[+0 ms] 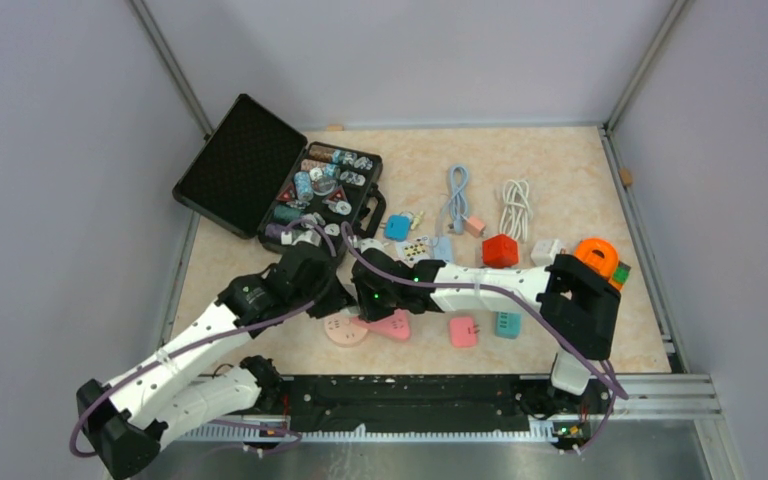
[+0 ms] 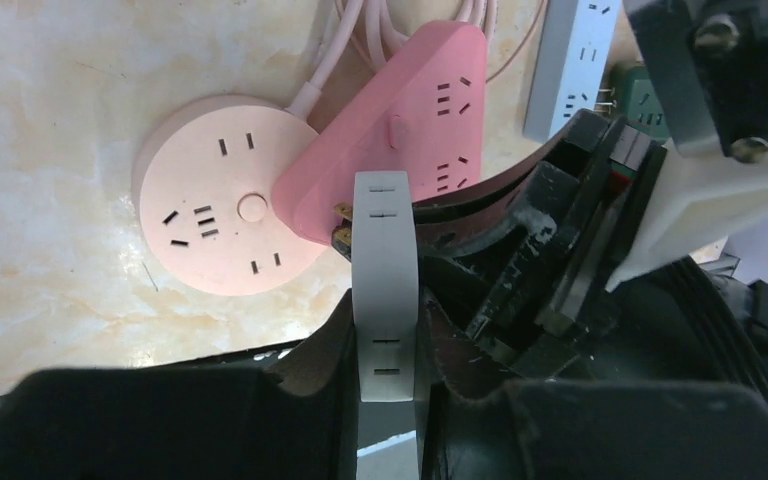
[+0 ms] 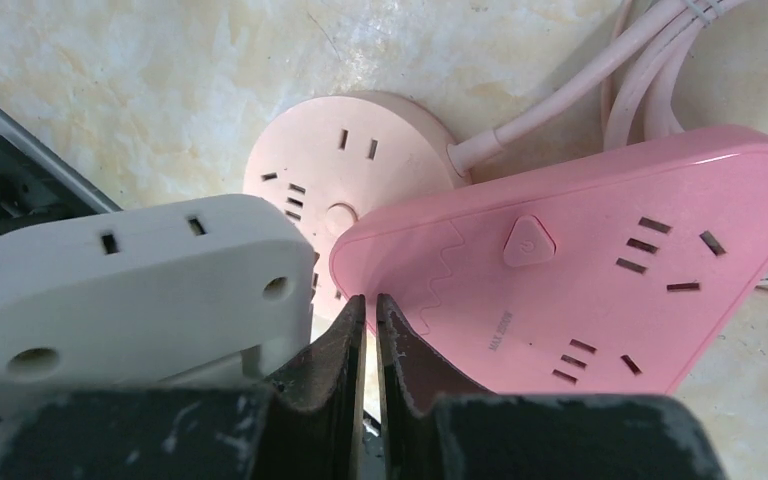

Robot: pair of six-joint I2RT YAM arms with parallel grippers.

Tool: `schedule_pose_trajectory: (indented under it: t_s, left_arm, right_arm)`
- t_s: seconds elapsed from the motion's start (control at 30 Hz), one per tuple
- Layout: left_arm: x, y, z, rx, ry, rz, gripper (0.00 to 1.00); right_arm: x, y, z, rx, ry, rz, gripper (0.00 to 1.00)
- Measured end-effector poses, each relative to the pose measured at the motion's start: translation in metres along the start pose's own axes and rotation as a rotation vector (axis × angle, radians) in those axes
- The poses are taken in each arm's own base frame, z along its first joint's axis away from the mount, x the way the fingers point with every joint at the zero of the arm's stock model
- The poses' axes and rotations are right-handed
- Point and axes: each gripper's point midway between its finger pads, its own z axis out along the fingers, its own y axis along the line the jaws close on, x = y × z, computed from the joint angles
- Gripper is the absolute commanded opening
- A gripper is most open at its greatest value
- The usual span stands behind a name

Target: Pull the plug off the socket

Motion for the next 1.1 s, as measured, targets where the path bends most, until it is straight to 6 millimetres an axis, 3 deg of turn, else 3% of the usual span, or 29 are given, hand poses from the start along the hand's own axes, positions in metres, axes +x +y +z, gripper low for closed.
schedule_pose_trajectory:
  t_s: [0.13, 0.33, 0.57, 0.73, 0.9, 1.1]
  left_arm:
    - [-0.003, 0.002, -0.002, -0.003, -0.021, -0.009, 0.0]
    - [-0.017, 0.019, -0.004, -0.125, -0.092, -0.009, 0.0]
    - [-0.034, 0.042, -0.011, -0.233, -0.191, -0.027, 0.0]
    - [-0.043, 0.07, -0.006, -0.358, -0.238, -0.076, 0.0]
    - [-0.048, 0.112, 0.006, -0.52, -0.244, -0.14, 0.0]
    - [-0.054, 0.146, 0.013, -0.663, -0.235, -0.203, 0.15]
  right_arm:
    - [0.0, 0.001, 0.0, -0.004, -0.001, 0.004, 0.09]
    - [-0.001, 0.003, 0.001, -0.015, -0.008, 0.008, 0.09]
    - [-0.002, 0.004, 0.0, -0.017, -0.01, 0.018, 0.19]
    - [0.001, 0.001, -0.005, -0.009, -0.01, 0.016, 0.21]
    - [0.002, -0.012, -0.011, 0.011, -0.006, 0.027, 0.21]
    - [-0.014, -0.011, -0.033, -0.024, -0.068, 0.046, 0.24]
